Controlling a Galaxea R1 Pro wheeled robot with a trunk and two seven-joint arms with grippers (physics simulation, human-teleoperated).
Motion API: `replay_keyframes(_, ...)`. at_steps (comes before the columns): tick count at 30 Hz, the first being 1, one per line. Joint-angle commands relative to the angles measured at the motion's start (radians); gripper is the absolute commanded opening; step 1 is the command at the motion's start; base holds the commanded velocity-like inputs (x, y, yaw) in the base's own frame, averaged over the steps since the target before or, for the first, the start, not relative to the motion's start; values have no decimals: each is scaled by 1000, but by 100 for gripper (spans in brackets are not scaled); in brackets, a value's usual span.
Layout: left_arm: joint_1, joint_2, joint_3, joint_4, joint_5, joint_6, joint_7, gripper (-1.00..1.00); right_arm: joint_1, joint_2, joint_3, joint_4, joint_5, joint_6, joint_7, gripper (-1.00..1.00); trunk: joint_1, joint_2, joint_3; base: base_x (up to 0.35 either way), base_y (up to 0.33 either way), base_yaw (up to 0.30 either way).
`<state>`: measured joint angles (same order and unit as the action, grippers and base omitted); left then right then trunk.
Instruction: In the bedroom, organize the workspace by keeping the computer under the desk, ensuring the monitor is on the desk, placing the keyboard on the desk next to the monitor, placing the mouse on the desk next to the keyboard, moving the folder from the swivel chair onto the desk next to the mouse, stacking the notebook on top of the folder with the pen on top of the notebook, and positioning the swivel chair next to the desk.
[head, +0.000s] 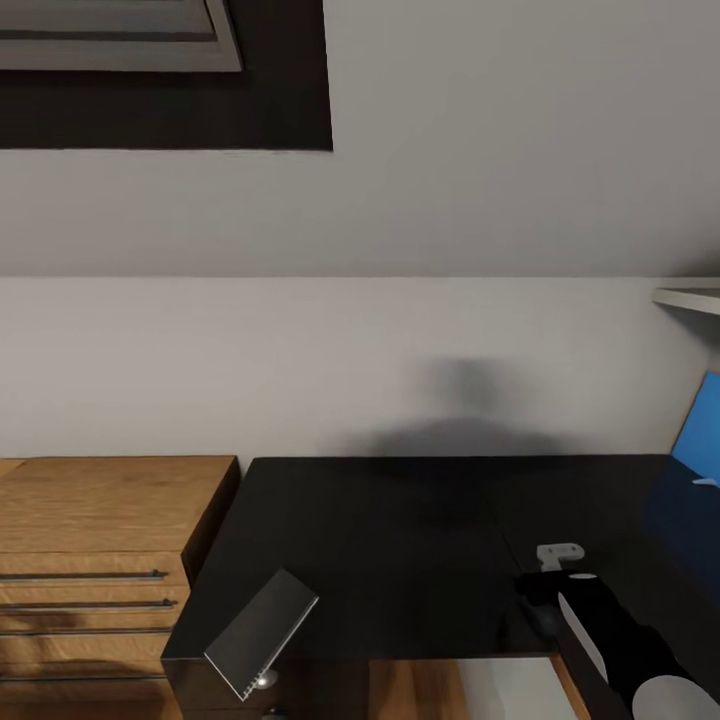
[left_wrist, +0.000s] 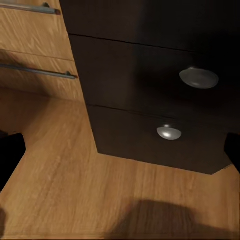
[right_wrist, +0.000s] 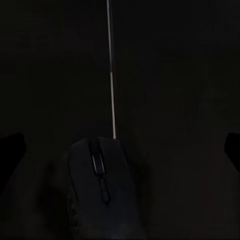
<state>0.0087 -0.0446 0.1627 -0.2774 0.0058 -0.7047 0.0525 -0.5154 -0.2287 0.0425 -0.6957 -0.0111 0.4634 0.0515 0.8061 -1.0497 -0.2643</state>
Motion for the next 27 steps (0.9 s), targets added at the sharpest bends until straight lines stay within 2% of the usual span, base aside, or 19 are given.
replay_keyframes(1, 1, 0, 0, -16, 1, 24, 3, 100, 0, -2, 4, -1, -1, 9, 1, 100, 4, -8, -4, 0, 0, 0)
replay_keyframes(2, 1, 1, 1, -46, 2, 70, 2, 100, 0, -4, 3, -1, -1, 16, 2, 100, 8, -15, -7, 0, 0, 0)
replay_keyframes(7, 1, 1, 4, -106, 4, 165, 1, 100, -1, -7, 2, -1, -1, 35, 2, 100, 16, -29, -14, 0, 0, 0)
replay_keyframes(10, 1, 1, 5, -115, 7, 181, 1, 100, -1, -7, 1, -1, -1, 61, 2, 100, 16, -29, -14, 0, 0, 0)
replay_keyframes(16, 1, 2, 5, -119, 34, 191, 1, 100, -1, -7, 1, -2, -3, 110, 7, 100, 16, -29, -14, 0, 0, 0)
replay_keyframes(27, 1, 2, 5, -120, 60, 192, 1, 100, -2, -5, 2, -1, -3, 119, 26, 100, 16, -29, -14, 0, 0, 0)
